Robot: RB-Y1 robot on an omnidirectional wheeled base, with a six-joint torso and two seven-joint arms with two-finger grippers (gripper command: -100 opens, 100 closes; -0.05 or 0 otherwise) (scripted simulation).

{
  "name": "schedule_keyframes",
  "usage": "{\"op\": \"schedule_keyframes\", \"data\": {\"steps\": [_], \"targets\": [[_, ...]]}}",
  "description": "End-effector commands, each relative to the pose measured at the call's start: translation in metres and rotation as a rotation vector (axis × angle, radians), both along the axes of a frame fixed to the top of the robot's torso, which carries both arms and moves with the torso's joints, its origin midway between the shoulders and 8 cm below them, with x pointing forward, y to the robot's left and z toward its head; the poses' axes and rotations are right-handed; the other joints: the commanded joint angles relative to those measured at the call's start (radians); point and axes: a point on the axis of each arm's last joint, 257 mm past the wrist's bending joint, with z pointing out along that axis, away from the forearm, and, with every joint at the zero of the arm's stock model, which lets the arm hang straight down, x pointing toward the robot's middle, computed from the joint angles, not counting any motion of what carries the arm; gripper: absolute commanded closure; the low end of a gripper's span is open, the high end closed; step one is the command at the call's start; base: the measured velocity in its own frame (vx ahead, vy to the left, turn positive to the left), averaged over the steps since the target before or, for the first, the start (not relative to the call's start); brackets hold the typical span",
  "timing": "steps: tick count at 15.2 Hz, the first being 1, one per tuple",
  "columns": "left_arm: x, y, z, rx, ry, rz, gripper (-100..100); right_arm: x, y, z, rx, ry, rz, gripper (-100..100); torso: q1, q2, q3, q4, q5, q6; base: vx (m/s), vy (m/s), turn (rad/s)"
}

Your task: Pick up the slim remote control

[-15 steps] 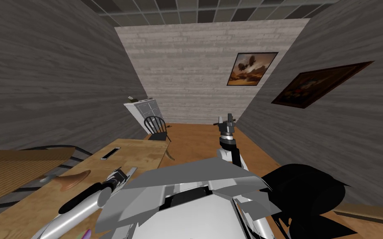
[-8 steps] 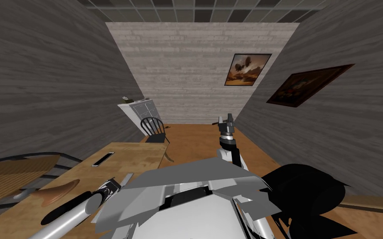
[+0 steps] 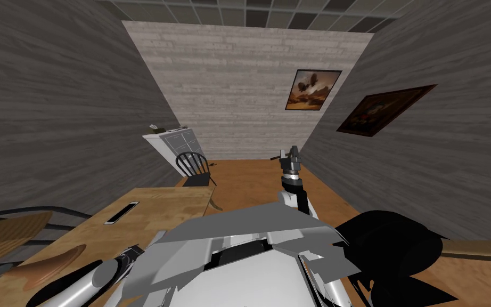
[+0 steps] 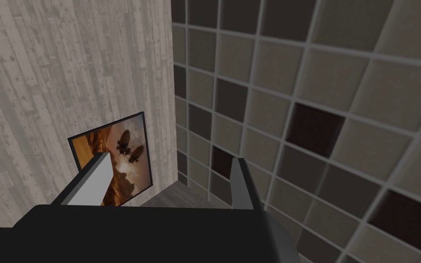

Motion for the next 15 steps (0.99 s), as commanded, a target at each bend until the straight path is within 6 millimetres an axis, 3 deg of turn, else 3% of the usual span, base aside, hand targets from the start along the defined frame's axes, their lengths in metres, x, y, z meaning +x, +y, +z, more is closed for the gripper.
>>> {"op": "schedule_keyframes", "data": {"steps": [1, 2, 5, 7, 10, 15], "targets": [[-0.016, -0.001, -0.005, -0.041, 0.033, 0.036, -100, 0.0, 0.0, 0.0, 0.0, 0.0, 0.0, 0, 0.0, 0.0, 0.0, 0.0, 0.0, 0.0, 0.037, 0.023, -0.09], [-0.016, -0.001, -0.005, -0.041, 0.033, 0.036, -100, 0.0, 0.0, 0.0, 0.0, 0.0, 0.0, 0, 0.0, 0.0, 0.0, 0.0, 0.0, 0.0, 0.027, 0.018, -0.033], [-0.048, -0.003, -0.013, -0.119, 0.083, 0.123, -100, 0.0, 0.0, 0.0, 0.0, 0.0, 0.0, 0, 0.0, 0.0, 0.0, 0.0, 0.0, 0.0, 0.041, 0.027, -0.088], [-0.05, -0.005, -0.014, -0.127, 0.092, 0.123, -100, 0.0, 0.0, 0.0, 0.0, 0.0, 0.0, 0, 0.001, 0.0, 0.0, 0.0, 0.0, 0.0, 0.036, 0.031, -0.06], [-0.078, -0.011, -0.02, -0.204, 0.138, 0.2, -100, 0.0, 0.0, 0.0, 0.0, 0.0, 0.0, 0, 0.0, 0.0, 0.0, 0.0, 0.0, 0.0, 0.033, 0.025, -0.074], [-0.1, -0.018, -0.023, -0.269, 0.173, 0.263, -100, 0.0, 0.0, 0.0, 0.0, 0.0, 0.0, 0, 0.001, 0.0, 0.0, 0.0, 0.0, 0.0, 0.036, 0.031, -0.072]]}}
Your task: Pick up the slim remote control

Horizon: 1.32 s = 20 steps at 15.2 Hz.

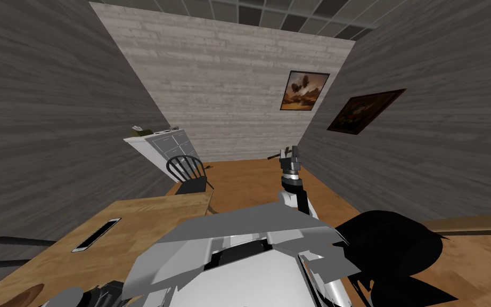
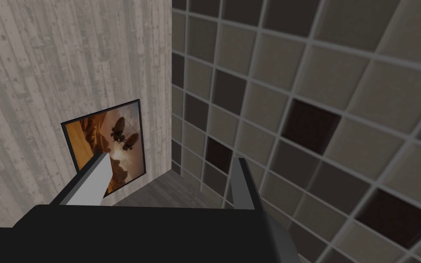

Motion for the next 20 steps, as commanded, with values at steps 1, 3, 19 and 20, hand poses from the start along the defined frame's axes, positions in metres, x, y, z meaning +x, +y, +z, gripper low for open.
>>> {"op": "schedule_keyframes", "data": {"steps": [1, 3, 19, 20], "targets": [[-0.014, -0.004, -0.001, -0.041, 0.021, 0.04, -100, 0.0, 0.0, 0.0, 0.0, 0.0, 0.0, 0, 0.0, 0.0, 0.0, 0.0, 0.0, 0.0, 0.032, 0.037, -0.057], [-0.021, -0.007, -0.002, -0.063, 0.032, 0.062, -100, 0.0, 0.0, 0.0, 0.0, 0.0, 0.0, 0, 0.001, 0.0, 0.0, 0.0, 0.0, 0.0, 0.034, 0.041, -0.074], [-0.029, -0.013, -0.012, -0.094, 0.043, 0.105, 100, 0.0, 0.0, 0.0, 0.0, 0.0, 0.0, 0, 0.0, 0.003, 0.002, 0.001, 0.0, 0.001, -0.011, 0.015, -0.033], [-0.029, -0.012, -0.01, -0.094, 0.044, 0.102, 100, 0.0, 0.0, 0.0, 0.0, 0.0, 0.0, 0, 0.0, 0.002, 0.001, 0.0, -0.001, 0.0, 0.061, -0.024, 0.146]]}}
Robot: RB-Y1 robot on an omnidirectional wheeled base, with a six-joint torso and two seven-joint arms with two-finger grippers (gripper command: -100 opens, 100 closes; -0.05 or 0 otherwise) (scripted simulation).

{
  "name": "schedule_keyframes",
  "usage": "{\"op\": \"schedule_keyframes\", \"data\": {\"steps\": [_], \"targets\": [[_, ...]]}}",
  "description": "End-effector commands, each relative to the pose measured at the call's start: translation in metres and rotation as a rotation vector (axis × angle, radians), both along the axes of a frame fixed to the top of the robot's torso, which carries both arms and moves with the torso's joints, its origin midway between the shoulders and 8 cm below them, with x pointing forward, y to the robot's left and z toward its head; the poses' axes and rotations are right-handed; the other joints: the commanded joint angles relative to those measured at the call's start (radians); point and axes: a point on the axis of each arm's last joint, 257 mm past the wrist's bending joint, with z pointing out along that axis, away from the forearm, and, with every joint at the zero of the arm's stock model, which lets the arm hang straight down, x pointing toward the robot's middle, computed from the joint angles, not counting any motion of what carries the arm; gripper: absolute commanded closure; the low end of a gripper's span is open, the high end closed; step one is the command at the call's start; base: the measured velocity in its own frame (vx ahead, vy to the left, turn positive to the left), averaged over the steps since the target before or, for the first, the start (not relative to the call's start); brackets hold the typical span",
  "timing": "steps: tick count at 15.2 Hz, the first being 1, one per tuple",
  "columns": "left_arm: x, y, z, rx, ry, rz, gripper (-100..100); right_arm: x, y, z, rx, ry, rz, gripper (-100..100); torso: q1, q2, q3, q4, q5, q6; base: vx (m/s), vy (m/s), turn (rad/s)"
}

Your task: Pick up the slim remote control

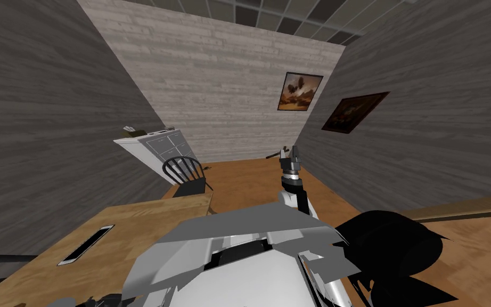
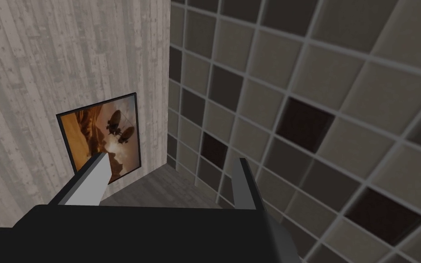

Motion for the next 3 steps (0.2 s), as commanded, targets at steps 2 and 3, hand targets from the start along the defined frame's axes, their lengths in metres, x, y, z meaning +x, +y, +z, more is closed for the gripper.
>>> {"op": "schedule_keyframes", "data": {"steps": [2, 3], "targets": [[-0.0023, 0.0048, 0.0135, -0.001, 0.003, -0.016, 100, 0.0, 0.0, 0.0, 0.0, 0.0, 0.0, 0, -0.001, -0.001, -0.001, 0.0, 0.0, 0.0, 0.064, -0.024, 0.099], [-0.0024, 0.0048, 0.0087, 0.001, 0.002, -0.011, 100, 0.0, 0.0, 0.0, 0.0, 0.0, 0.0, 0, -0.001, -0.001, -0.001, 0.0, 0.0, 0.0, 0.035, -0.011, 0.029]]}}
